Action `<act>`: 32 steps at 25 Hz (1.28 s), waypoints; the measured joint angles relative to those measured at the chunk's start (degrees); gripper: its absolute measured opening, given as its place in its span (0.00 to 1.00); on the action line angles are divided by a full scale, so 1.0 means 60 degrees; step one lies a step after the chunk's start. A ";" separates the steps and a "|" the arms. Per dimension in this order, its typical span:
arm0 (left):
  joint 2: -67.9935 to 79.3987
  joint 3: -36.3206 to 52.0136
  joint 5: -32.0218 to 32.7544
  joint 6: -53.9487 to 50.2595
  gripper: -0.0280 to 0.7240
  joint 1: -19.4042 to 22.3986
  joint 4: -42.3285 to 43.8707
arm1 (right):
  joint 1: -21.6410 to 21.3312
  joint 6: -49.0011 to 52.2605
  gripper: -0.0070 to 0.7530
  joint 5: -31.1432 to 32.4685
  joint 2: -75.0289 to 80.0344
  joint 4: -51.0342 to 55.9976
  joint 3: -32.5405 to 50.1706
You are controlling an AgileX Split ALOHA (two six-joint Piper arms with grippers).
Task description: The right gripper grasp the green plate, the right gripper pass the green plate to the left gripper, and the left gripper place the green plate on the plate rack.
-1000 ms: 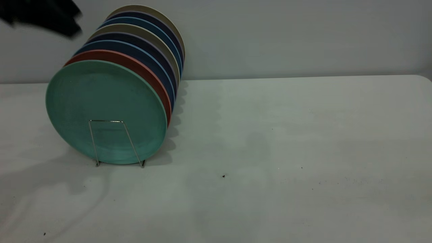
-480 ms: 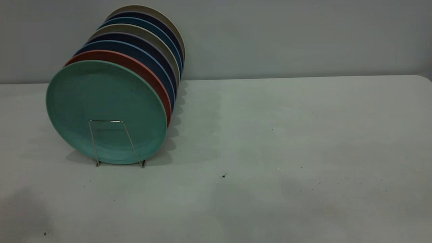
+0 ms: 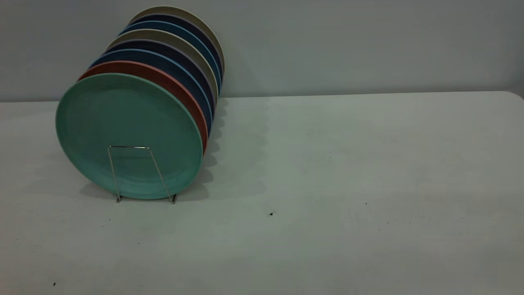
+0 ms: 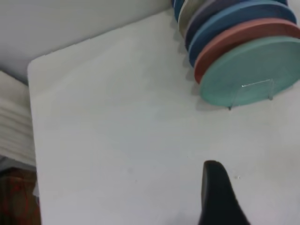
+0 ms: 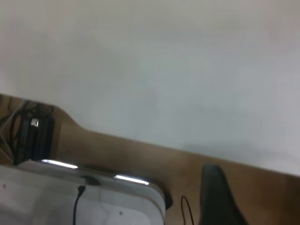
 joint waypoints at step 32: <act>-0.7085 0.7716 -0.0325 -0.2344 0.63 0.0000 0.0004 | 0.0571 0.0339 0.59 -0.0179 -0.3656 -0.0220 0.0106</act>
